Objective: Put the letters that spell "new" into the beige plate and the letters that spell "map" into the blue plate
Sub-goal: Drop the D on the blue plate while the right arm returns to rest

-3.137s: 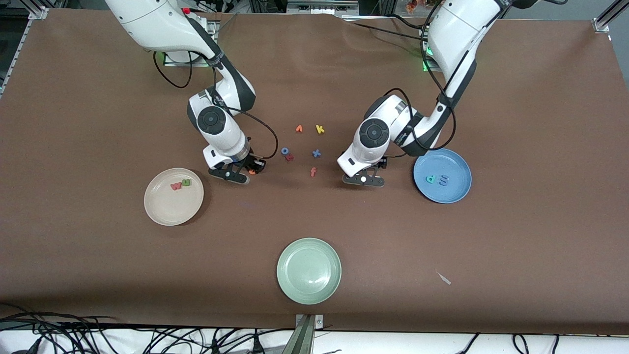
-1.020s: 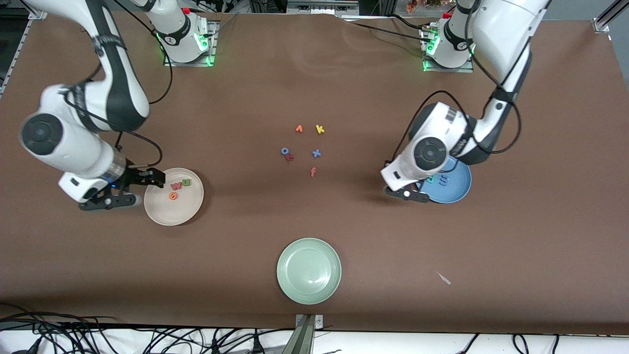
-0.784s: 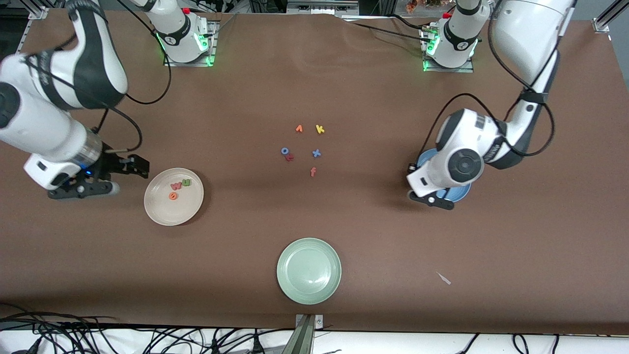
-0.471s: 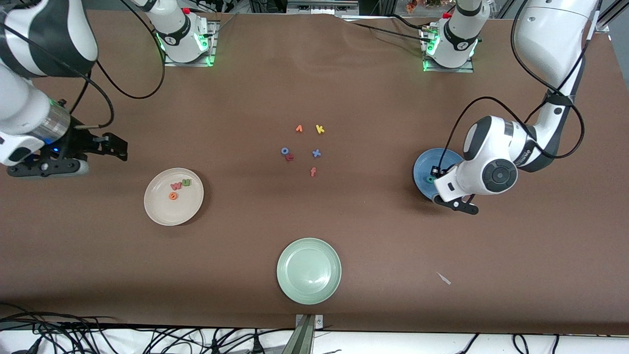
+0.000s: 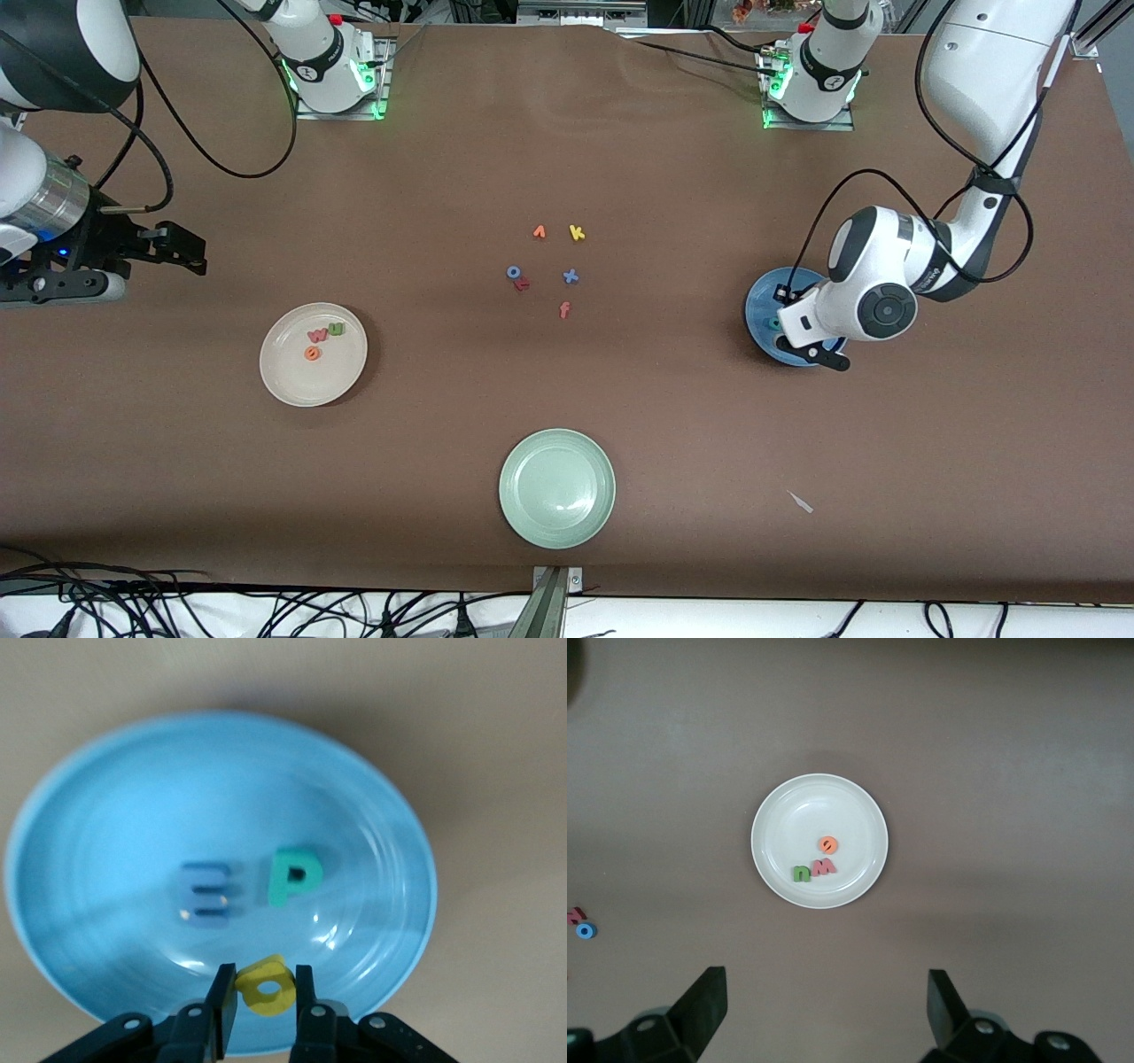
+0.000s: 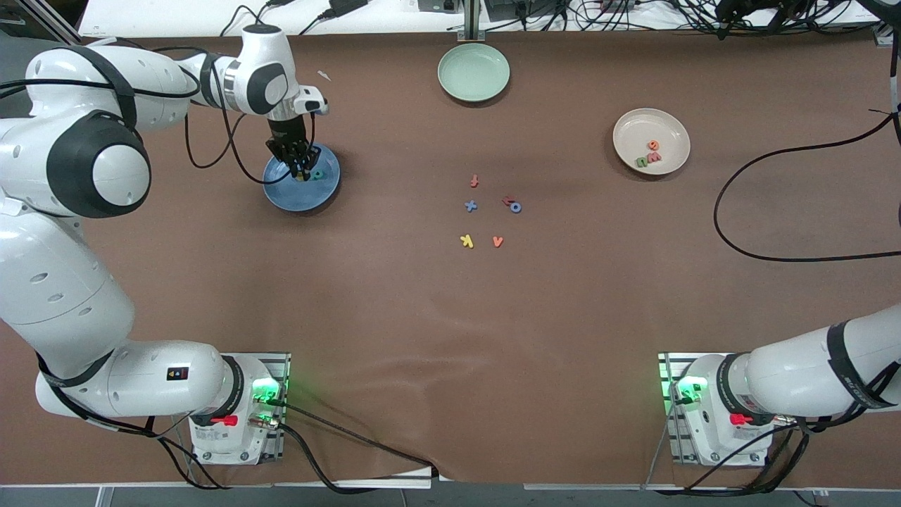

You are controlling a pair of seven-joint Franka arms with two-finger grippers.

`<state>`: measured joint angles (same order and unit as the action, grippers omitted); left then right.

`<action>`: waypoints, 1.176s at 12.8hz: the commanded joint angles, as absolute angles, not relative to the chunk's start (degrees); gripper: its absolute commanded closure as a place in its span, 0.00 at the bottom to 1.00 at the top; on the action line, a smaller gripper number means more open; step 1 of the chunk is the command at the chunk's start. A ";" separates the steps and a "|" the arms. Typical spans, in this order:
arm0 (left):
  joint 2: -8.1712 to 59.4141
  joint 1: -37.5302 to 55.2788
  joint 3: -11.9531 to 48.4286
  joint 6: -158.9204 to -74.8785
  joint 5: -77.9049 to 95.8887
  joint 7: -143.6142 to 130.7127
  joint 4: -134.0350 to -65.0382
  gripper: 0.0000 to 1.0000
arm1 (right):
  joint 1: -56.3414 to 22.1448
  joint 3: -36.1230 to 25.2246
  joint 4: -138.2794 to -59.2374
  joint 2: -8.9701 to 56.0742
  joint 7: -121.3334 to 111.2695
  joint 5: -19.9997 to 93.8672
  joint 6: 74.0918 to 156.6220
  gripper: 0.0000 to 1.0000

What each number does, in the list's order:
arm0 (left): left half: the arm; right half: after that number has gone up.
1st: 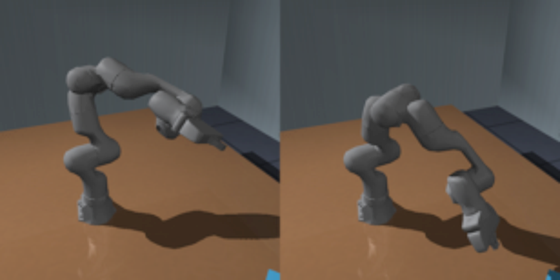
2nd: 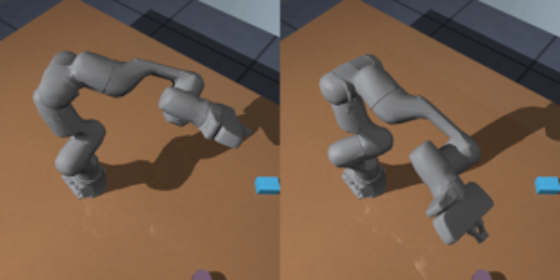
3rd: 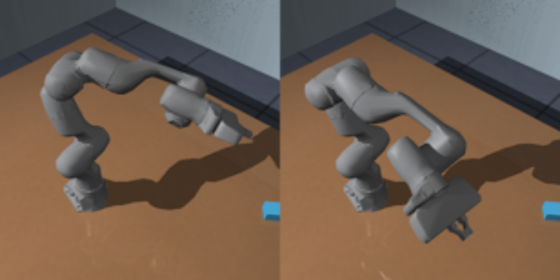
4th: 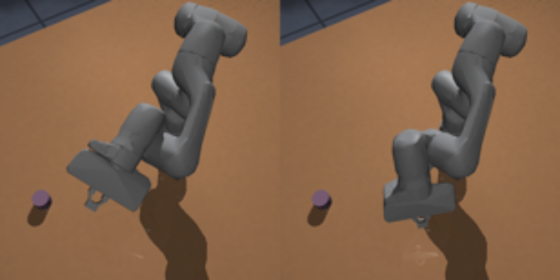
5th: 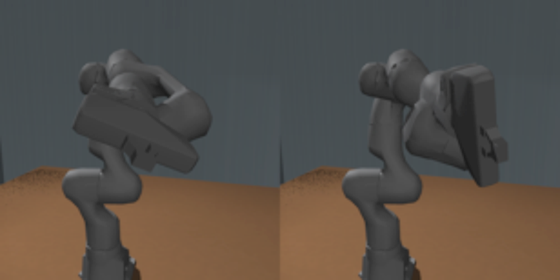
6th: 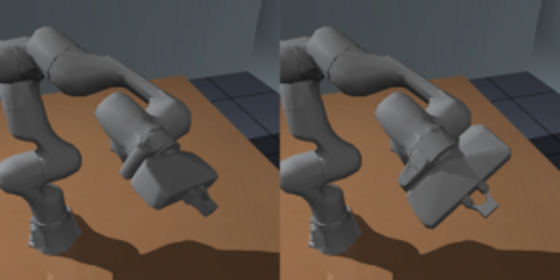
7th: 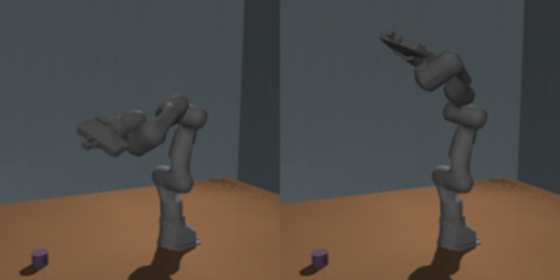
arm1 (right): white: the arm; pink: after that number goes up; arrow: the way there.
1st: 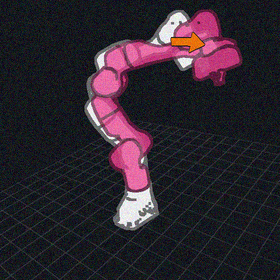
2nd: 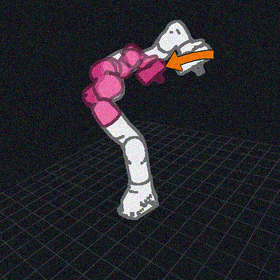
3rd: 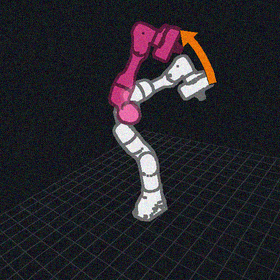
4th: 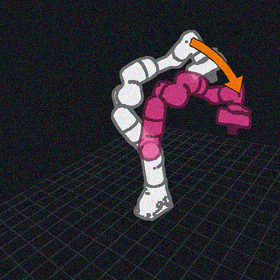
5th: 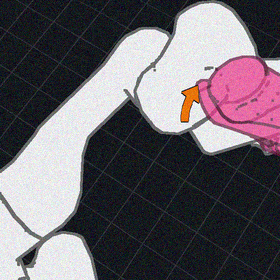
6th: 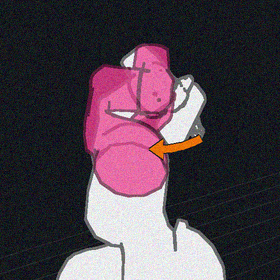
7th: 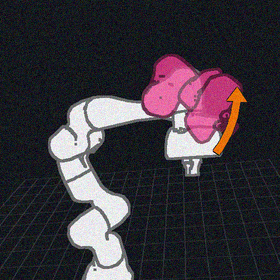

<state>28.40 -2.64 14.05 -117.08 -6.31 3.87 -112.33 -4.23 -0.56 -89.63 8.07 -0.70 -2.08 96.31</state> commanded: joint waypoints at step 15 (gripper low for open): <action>15.21 -2.89 14.15 -94.93 -5.11 5.36 -85.09 0.00 | -3.78 -0.35 -84.90 8.96 -1.32 -1.58 91.93 0.00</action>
<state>18.03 -2.58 14.38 -97.98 -6.31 3.94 -86.90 -4.00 -0.57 -86.59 8.26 -0.72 -2.12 92.90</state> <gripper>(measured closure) 0.000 0.000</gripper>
